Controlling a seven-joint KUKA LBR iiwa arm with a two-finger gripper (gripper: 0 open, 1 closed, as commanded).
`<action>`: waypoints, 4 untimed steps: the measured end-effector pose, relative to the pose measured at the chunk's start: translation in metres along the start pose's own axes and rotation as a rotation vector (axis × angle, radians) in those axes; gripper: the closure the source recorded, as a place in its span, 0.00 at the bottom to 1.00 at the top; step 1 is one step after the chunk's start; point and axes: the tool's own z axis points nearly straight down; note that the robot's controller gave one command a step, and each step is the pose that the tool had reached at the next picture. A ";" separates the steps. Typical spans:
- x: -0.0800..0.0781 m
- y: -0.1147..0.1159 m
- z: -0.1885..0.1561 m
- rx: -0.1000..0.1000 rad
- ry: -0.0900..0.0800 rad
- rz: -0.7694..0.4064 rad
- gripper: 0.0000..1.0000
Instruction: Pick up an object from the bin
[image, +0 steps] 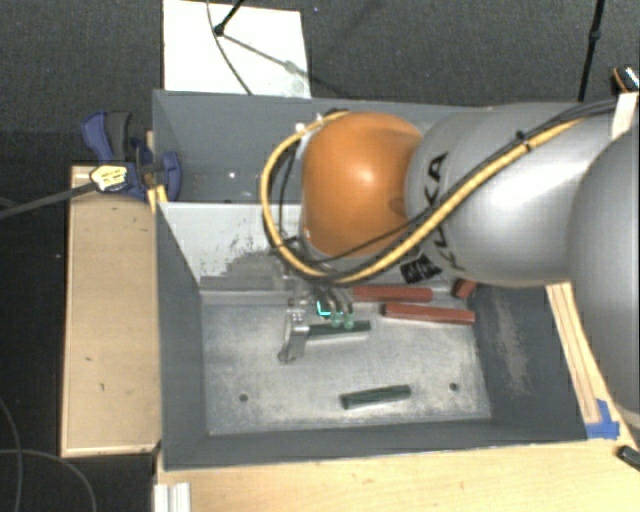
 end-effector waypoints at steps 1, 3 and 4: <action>-0.033 -0.093 0.133 0.003 -0.001 -0.044 0.00; -0.033 -0.099 0.089 -0.003 -0.014 0.151 0.00; -0.029 -0.101 0.132 0.000 -0.003 0.119 0.00</action>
Offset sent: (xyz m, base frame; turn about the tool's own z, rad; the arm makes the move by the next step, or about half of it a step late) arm 0.0335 -0.0891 -0.1298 -0.0495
